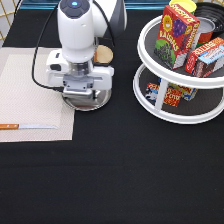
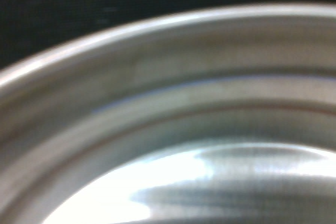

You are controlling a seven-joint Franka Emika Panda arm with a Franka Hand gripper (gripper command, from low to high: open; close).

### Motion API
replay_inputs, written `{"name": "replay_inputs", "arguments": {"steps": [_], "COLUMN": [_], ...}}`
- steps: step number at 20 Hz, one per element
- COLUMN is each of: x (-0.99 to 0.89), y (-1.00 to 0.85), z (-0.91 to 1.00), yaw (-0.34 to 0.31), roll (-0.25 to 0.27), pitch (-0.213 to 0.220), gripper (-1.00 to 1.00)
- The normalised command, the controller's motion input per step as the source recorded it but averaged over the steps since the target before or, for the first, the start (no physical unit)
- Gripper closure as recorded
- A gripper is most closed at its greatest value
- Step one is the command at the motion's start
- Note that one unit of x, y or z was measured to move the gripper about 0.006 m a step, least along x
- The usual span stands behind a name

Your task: Arrange plate and fork

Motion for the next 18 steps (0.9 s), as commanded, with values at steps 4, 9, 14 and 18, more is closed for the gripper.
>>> {"name": "replay_inputs", "arguments": {"steps": [4, 9, 14, 18], "x": [0.25, 0.31, 0.33, 0.22], "y": [-0.8, -0.78, -0.78, -0.83], "z": [0.15, 0.16, 0.17, 0.1], "yaw": [0.014, 0.047, 0.058, 0.033], "roll": [0.116, 0.108, 0.099, 0.108], "pitch": [0.089, 0.09, 0.085, 0.077], "gripper": [-1.0, -1.0, -1.0, -1.0]}}
